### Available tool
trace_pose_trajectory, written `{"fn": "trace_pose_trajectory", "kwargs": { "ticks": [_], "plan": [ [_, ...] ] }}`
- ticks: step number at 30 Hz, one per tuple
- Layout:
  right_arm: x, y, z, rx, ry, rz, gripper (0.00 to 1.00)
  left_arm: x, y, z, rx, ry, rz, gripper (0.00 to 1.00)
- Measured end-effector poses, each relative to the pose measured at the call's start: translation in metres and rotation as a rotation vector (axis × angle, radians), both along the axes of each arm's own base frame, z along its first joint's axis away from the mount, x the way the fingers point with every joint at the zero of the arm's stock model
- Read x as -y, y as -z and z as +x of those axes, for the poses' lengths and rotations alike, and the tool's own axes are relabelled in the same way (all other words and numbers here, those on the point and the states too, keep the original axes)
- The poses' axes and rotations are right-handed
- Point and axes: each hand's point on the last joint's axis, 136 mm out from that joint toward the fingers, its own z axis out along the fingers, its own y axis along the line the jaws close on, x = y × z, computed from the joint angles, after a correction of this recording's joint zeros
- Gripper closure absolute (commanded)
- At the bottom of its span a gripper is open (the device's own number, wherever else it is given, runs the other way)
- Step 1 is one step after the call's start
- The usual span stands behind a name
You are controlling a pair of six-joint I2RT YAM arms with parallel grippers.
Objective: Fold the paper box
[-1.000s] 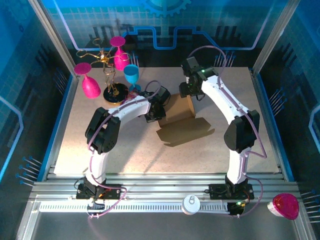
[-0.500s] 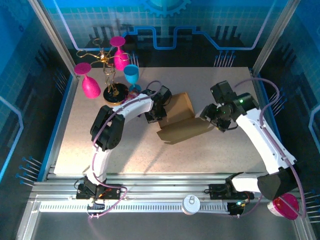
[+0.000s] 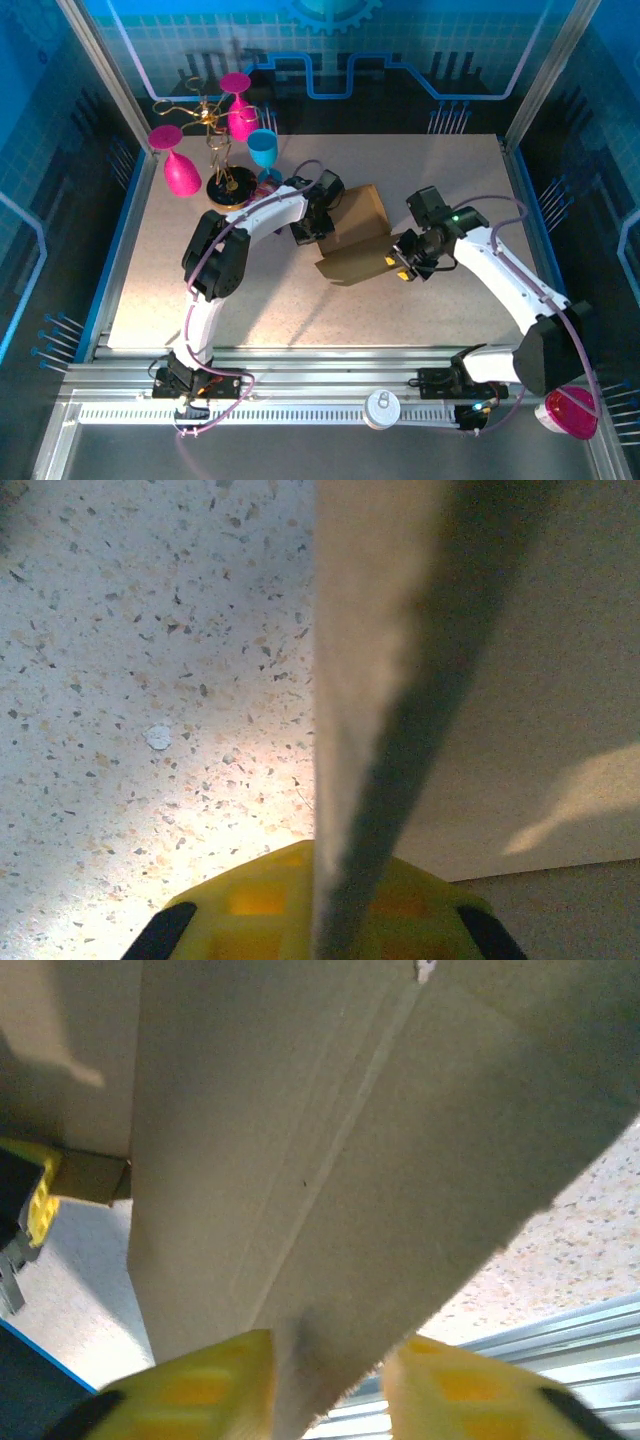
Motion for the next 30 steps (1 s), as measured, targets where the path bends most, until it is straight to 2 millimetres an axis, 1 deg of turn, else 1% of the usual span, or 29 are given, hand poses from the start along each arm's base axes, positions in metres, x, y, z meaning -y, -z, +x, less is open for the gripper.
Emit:
{"fn": "trace_pose_trajectory", "kwargs": {
  "ticks": [1, 3, 5, 7, 9, 11, 12, 13, 14, 15, 17, 19, 20, 21, 23, 26, 28, 30],
  "plan": [
    [0.0, 0.001, 0.0, -0.004, -0.003, -0.005, 0.82, 0.0, 0.0, 0.0, -0.001, 0.0, -0.002, 0.99],
    [0.002, 0.004, -0.001, -0.013, -0.006, -0.021, 0.89, 0.0, 0.0, 0.0, -0.003, 0.0, -0.005, 0.88],
    [0.005, 0.004, 0.001, -0.011, -0.013, -0.046, 1.0, 0.003, 0.0, -0.002, -0.012, 0.004, -0.018, 0.7],
    [0.01, 0.004, 0.006, -0.007, -0.022, -0.08, 1.0, 0.006, 0.0, -0.003, -0.021, 0.008, -0.034, 0.56],
    [0.014, 0.002, 0.013, 0.005, -0.055, -0.124, 1.0, 0.009, -0.001, -0.005, -0.03, 0.009, -0.056, 0.45],
    [0.02, -0.004, 0.022, 0.027, -0.096, -0.173, 1.0, 0.014, -0.006, -0.007, -0.039, -0.001, -0.09, 0.3],
    [0.023, -0.008, 0.029, 0.042, -0.116, -0.197, 1.0, 0.017, -0.01, -0.008, -0.042, -0.003, -0.109, 0.27],
    [0.027, -0.013, 0.036, 0.06, -0.14, -0.227, 1.0, 0.02, -0.018, -0.01, -0.041, -0.006, -0.137, 0.17],
    [0.032, -0.02, 0.043, 0.083, -0.167, -0.258, 1.0, 0.024, -0.027, -0.011, -0.037, -0.011, -0.172, 0.13],
    [0.036, -0.025, 0.05, 0.105, -0.191, -0.284, 1.0, 0.028, -0.037, -0.013, -0.032, -0.01, -0.202, 0.03],
    [0.047, -0.04, 0.066, 0.156, -0.251, -0.348, 1.0, 0.035, -0.066, -0.02, -0.01, -0.018, -0.284, 0.03],
    [0.058, -0.051, 0.078, 0.194, -0.305, -0.405, 1.0, 0.041, -0.094, -0.026, 0.015, -0.019, -0.362, 0.05],
    [0.065, -0.057, 0.083, 0.209, -0.336, -0.438, 1.0, 0.044, -0.112, -0.029, 0.034, -0.015, -0.406, 0.06],
    [0.071, -0.063, 0.089, 0.226, -0.369, -0.472, 1.0, 0.047, -0.127, -0.031, 0.051, -0.014, -0.446, 0.08],
    [0.08, -0.074, 0.1, 0.254, -0.428, -0.535, 1.0, 0.049, -0.151, -0.036, 0.077, -0.004, -0.5, 0.14],
    [0.089, -0.087, 0.113, 0.291, -0.526, -0.624, 1.0, 0.048, -0.176, -0.036, 0.11, 0.009, -0.54, 0.27],
    [0.092, -0.093, 0.118, 0.31, -0.596, -0.679, 1.0, 0.044, -0.189, -0.03, 0.143, 0.026, -0.547, 0.31],
    [0.09, -0.098, 0.122, 0.337, -0.703, -0.742, 1.0, 0.035, -0.204, -0.021, 0.187, 0.049, -0.544, 0.34]
  ]
}}
